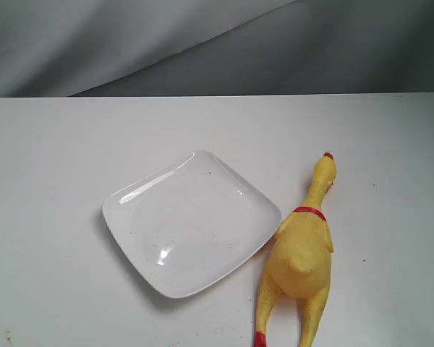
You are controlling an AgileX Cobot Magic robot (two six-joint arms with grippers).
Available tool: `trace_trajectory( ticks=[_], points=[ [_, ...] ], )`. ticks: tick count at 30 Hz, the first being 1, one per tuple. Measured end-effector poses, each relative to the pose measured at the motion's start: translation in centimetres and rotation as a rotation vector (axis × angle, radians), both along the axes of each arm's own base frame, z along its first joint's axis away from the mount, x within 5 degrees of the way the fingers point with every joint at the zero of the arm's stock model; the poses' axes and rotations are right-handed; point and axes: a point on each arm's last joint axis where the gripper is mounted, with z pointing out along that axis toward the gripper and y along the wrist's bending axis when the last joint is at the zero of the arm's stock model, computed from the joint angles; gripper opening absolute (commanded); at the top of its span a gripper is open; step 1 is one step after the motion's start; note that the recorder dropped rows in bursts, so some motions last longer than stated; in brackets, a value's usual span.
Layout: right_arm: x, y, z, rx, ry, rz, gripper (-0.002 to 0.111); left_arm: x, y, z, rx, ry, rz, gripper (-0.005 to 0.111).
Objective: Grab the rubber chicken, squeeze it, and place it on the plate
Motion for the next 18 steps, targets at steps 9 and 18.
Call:
trace_trajectory(
  ticks=[9,18],
  points=[
    [0.3,0.0,1.8,-0.009,-0.196,0.001,0.000,0.0,0.0,0.0,0.000,0.000,0.000,0.000],
    [-0.7,0.0,6.3,-0.018,-0.716,-0.001,0.000,0.0,0.0,0.0,0.000,0.000,0.000,0.000]
  ],
)
